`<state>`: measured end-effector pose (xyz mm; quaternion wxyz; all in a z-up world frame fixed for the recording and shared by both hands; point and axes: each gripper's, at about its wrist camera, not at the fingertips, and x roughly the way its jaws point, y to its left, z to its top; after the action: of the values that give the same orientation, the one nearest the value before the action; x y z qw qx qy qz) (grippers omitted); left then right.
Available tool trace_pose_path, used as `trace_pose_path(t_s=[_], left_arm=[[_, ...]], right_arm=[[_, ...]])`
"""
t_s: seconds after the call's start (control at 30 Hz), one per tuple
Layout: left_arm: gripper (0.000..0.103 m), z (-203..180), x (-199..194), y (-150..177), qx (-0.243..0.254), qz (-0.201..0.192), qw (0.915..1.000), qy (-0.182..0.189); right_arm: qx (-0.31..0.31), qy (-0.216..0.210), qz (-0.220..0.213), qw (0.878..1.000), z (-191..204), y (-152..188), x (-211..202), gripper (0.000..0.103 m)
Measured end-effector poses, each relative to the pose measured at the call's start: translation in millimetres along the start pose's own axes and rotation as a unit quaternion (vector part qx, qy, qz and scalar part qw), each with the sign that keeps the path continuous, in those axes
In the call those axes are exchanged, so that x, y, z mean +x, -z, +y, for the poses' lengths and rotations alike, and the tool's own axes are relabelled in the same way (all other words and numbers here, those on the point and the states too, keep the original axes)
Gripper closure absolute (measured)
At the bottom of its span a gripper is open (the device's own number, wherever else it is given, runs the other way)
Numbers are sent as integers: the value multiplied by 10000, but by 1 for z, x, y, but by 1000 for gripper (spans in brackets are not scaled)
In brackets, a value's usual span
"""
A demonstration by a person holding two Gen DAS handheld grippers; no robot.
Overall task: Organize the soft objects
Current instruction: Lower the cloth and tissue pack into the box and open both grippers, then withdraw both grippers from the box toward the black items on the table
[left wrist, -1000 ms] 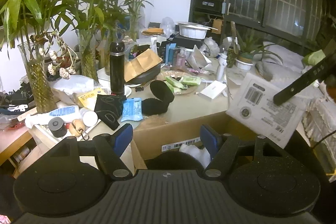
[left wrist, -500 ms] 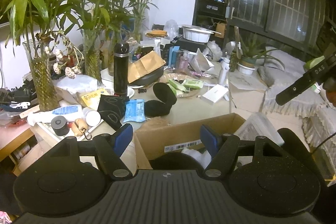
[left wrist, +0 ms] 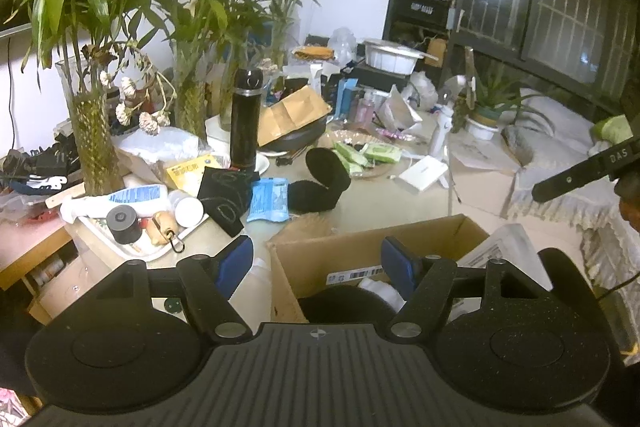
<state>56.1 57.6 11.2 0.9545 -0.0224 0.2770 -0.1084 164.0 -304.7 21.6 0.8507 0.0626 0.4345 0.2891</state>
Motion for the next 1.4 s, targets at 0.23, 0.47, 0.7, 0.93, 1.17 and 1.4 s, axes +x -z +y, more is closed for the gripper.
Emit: trace_pose_path(t_s=[0.23,0.47,0.7,0.93,1.17,1.4], left_arm=[[33,5,9,-4,-90,105,9999,-50],[33,9,17,-8,-88,128,9998,-136],[33,13,24,-12,57,86,9997,-234],[33,21,34,-17,131,42,9995,-299],[33,35,49,-18,112,24,9992,-373],[33,49,68,-18,117,18,9990,-433]], right_arm=[[66,127,-225,9996,-5,-2,10,0],[-94,446,-448,9980,-10,-3,19,0],[-275,442,-683,9963,-25,-11,26,0],[-537,580,-868,9931,-37,-25,39,0],[-634,592,-1007,9911,-48,-34,56,0],[-821,293,-1112,9900,-56,-45,75,0]])
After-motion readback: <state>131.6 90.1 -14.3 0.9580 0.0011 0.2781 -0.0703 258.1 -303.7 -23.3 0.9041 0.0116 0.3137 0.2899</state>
